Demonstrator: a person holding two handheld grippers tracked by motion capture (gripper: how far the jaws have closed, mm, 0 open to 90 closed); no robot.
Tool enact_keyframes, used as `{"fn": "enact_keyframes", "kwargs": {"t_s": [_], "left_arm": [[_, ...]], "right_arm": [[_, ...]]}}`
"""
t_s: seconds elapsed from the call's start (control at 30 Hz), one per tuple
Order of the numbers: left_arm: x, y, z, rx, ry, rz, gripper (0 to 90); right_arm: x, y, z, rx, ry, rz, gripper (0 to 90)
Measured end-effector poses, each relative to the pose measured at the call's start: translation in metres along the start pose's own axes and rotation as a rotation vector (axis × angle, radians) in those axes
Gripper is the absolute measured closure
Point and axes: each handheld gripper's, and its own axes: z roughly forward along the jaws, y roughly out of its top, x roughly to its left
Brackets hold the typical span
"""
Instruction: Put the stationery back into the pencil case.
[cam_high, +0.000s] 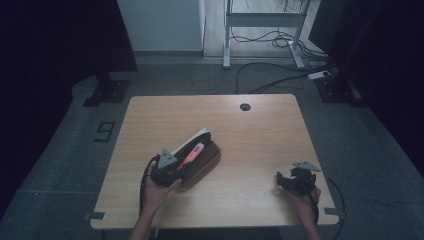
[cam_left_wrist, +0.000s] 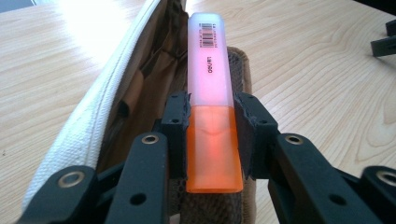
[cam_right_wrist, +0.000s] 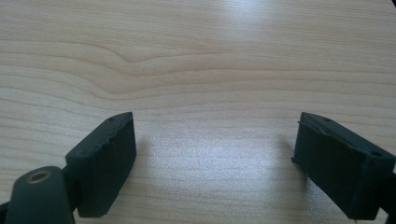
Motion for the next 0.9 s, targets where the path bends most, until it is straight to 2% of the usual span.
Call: {"fn": "enact_keyframes", "kwargs": {"t_s": [0.33, 0.7, 0.87, 0.9], "left_arm": [[0.0085, -0.0018, 0.0044, 0.020, 0.018, -0.009, 67.5], [0.0095, -0.0030, 0.0097, 0.032, 0.024, 0.002, 67.4], [0.0093, -0.0035, 0.0097, 0.018, 0.056, 0.009, 66.8], [0.0091, -0.0033, 0.0091, 0.011, 0.058, 0.006, 64.5]], "right_arm": [[0.0000, 0.0000, 0.0000, 0.000, 0.000, 0.000, 12.4], [0.0000, 0.0000, 0.0000, 0.000, 0.000, 0.000, 12.4], [0.0000, 0.0000, 0.0000, 0.000, 0.000, 0.000, 12.4], [0.0000, 0.0000, 0.0000, 0.000, 0.000, 0.000, 12.4]]}}
